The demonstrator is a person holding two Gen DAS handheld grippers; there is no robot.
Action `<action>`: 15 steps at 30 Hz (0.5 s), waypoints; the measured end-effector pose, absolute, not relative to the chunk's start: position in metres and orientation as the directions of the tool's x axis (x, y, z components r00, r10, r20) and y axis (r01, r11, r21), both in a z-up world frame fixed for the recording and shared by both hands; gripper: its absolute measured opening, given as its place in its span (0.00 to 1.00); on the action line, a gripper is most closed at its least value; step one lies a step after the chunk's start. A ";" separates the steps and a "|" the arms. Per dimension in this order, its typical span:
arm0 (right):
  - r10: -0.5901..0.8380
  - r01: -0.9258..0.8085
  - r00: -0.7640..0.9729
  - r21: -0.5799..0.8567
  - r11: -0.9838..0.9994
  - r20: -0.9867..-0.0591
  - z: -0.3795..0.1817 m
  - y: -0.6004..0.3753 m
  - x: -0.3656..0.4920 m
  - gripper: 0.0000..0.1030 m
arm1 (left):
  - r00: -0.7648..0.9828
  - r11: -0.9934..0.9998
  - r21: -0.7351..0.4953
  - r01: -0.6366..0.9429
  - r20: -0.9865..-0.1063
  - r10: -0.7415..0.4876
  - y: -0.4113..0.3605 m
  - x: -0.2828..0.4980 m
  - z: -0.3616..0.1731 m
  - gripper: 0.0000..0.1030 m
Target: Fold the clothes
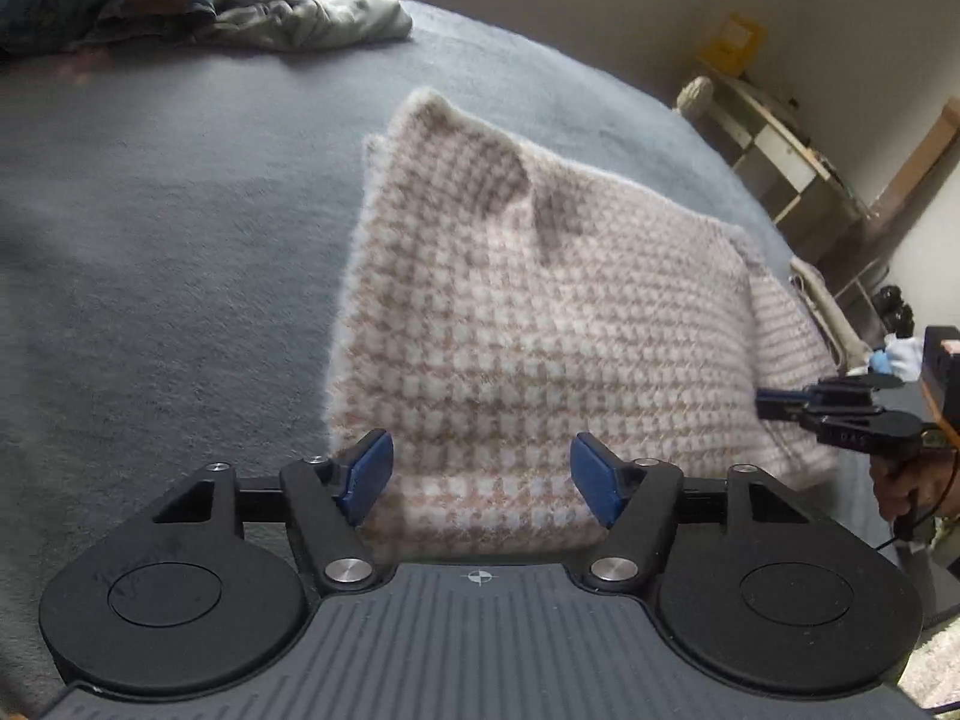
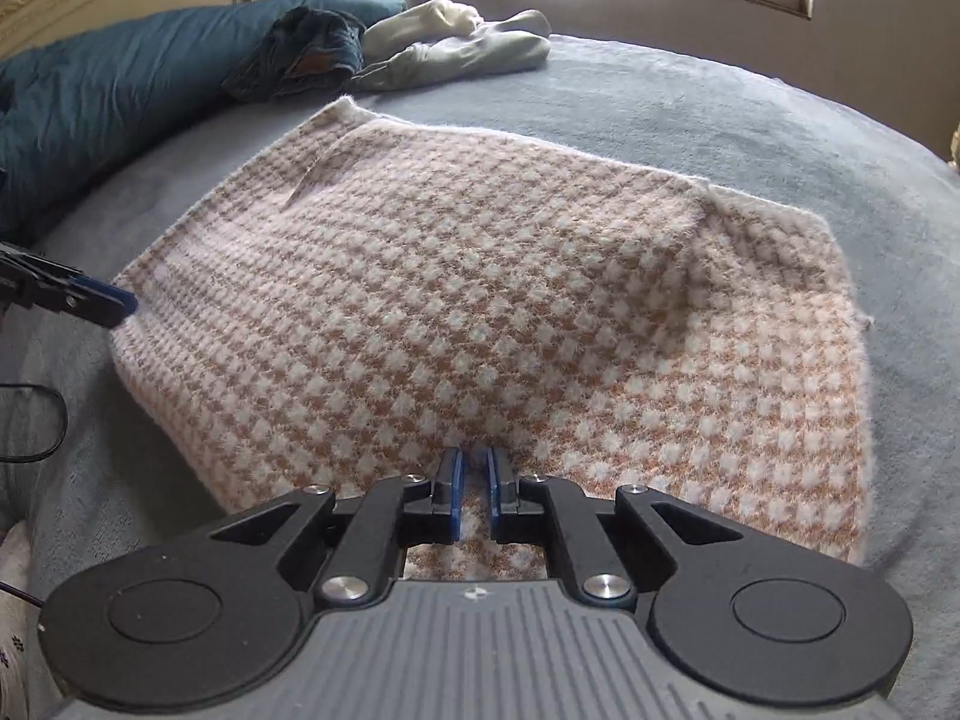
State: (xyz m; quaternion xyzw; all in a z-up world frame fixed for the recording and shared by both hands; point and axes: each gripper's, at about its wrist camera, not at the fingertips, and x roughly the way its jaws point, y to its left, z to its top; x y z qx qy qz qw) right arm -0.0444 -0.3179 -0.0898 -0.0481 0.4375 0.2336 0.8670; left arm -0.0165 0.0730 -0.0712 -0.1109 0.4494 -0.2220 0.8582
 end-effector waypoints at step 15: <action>0.284 -0.453 0.402 0.081 0.888 -0.871 -0.086 -0.301 -0.019 0.08 | 0.544 0.803 -0.556 0.217 -0.614 -0.572 0.118 -0.024 -0.107 0.65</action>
